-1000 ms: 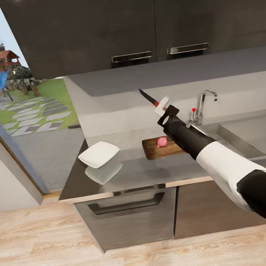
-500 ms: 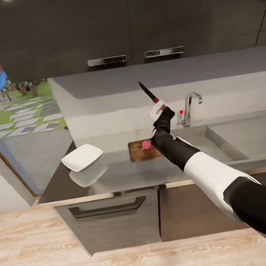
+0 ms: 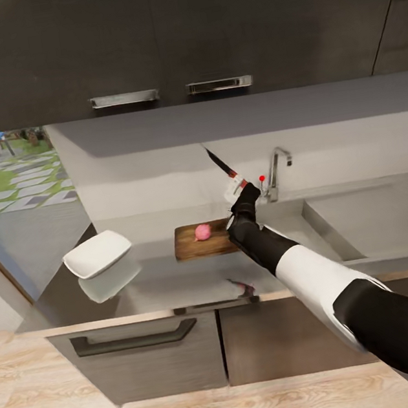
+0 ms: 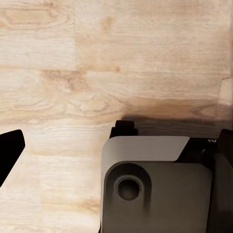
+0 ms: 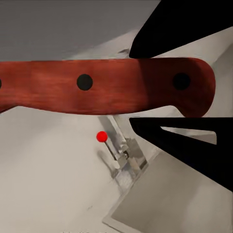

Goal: In the kitchen, take the Vidalia onion out of the sink, dice it on the chopping board with the paring knife, put the diced onion into the bowl on the countertop, then place both the paring knife and the chopping board into the sink.

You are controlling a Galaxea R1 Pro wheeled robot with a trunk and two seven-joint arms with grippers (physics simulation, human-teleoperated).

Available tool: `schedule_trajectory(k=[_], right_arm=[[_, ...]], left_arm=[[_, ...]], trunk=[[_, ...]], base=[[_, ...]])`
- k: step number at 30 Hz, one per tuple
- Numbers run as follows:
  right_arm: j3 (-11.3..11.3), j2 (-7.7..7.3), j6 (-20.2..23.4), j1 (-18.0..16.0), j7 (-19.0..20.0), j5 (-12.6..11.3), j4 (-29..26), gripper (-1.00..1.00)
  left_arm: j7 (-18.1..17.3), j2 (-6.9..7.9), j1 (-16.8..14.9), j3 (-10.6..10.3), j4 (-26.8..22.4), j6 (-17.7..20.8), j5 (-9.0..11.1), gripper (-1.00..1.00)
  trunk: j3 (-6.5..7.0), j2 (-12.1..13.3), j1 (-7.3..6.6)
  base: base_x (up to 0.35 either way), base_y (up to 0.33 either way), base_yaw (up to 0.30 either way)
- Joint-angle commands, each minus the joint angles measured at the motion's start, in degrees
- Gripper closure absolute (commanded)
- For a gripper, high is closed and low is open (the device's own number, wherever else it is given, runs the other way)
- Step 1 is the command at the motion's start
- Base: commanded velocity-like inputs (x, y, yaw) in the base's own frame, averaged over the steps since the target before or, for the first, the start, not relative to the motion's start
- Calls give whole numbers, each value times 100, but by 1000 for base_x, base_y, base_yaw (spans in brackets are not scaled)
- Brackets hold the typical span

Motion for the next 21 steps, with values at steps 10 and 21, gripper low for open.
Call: schedule_trajectory(k=[10, 21], right_arm=[[27, 0, -494, -3, 24, 18, 503, 100], [1121, 0, -844, 286, 27, 14, 677, 100]], left_arm=[[0, 3, -9, -20, 17, -32, 28, -100], [-1, -5, -9, -28, 11, -49, 11, -100]], trunk=[[-6, -5, 3], [-6, -5, 3]], base=[[82, -37, 0], [1, 0, 0]])
